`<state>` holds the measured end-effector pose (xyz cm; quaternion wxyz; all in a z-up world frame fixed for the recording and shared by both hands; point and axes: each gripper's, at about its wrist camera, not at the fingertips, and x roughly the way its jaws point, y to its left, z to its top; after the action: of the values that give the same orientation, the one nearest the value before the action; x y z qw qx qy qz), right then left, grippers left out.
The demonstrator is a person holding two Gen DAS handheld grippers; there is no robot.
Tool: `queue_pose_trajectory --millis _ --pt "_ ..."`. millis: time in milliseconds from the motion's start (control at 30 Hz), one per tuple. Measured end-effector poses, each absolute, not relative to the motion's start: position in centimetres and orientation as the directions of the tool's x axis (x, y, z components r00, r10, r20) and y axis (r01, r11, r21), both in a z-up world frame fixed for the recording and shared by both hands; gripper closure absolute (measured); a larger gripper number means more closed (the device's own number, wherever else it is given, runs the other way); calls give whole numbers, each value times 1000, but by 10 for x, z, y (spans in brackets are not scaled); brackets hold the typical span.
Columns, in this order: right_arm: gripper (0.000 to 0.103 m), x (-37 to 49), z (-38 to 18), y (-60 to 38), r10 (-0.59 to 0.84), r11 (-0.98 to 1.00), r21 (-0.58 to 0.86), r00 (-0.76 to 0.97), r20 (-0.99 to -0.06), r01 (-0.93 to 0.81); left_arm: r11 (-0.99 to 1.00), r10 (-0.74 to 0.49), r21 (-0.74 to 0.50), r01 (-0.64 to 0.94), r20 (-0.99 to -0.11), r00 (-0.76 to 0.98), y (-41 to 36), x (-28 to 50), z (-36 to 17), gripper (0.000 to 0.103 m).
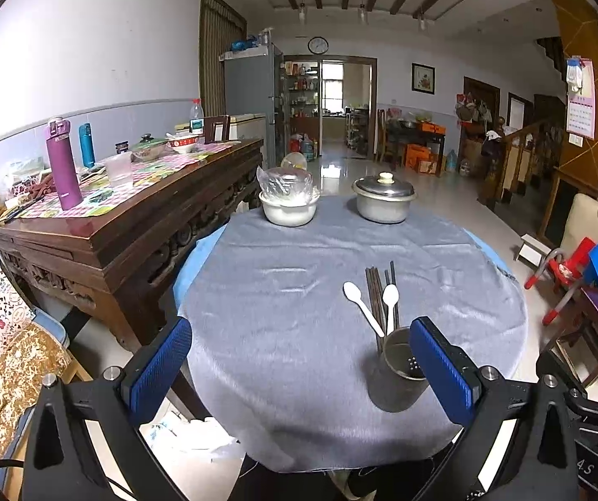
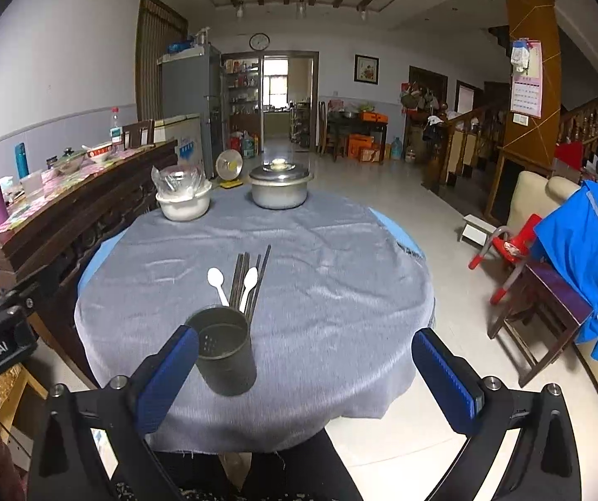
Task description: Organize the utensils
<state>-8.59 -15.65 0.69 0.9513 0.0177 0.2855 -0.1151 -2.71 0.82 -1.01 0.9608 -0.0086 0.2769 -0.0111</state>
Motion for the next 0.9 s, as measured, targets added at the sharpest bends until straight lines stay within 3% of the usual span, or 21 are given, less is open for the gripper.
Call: queue_pose_trajectory --millis 900 --pt "0 -81 2 -150 -203 975 -42 808 -553 216 999 -35 -34 19 -539 842 8 -27 -8 0"
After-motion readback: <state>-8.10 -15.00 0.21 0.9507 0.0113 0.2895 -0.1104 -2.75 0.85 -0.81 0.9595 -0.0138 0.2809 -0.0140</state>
